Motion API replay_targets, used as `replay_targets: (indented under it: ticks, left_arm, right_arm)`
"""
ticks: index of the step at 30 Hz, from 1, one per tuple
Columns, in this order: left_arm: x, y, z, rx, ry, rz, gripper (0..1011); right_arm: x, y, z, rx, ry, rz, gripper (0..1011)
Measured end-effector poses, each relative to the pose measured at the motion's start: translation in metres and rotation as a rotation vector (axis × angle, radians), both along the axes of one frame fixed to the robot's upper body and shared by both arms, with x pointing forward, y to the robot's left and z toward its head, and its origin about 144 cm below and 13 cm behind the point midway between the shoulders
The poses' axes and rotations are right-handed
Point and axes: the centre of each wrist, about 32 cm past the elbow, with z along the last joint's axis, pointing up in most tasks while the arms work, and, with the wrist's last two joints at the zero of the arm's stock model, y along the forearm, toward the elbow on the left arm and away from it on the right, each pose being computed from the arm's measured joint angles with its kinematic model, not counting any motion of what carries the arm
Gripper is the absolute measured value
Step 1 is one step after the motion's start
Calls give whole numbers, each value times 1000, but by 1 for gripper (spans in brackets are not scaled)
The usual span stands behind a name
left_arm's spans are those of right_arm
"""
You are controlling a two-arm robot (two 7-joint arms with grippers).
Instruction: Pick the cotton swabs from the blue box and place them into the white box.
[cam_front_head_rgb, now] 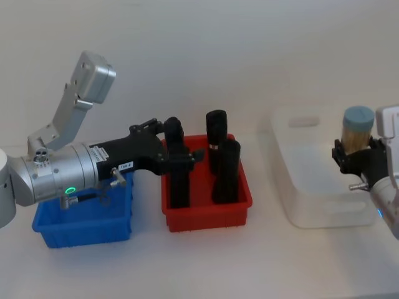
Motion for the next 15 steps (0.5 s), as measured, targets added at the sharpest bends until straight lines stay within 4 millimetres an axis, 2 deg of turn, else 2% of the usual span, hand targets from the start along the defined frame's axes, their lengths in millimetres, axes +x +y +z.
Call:
replay_targets:
  ticks: [7,15]
  left_arm:
    - [0,0,0,0,0,0,1004]
    - [0,0,0,0,0,0,1004]
  right_arm:
    - [20,-2,-15,1,39,41,664]
    - [34,0,-28,5,69,83,896]
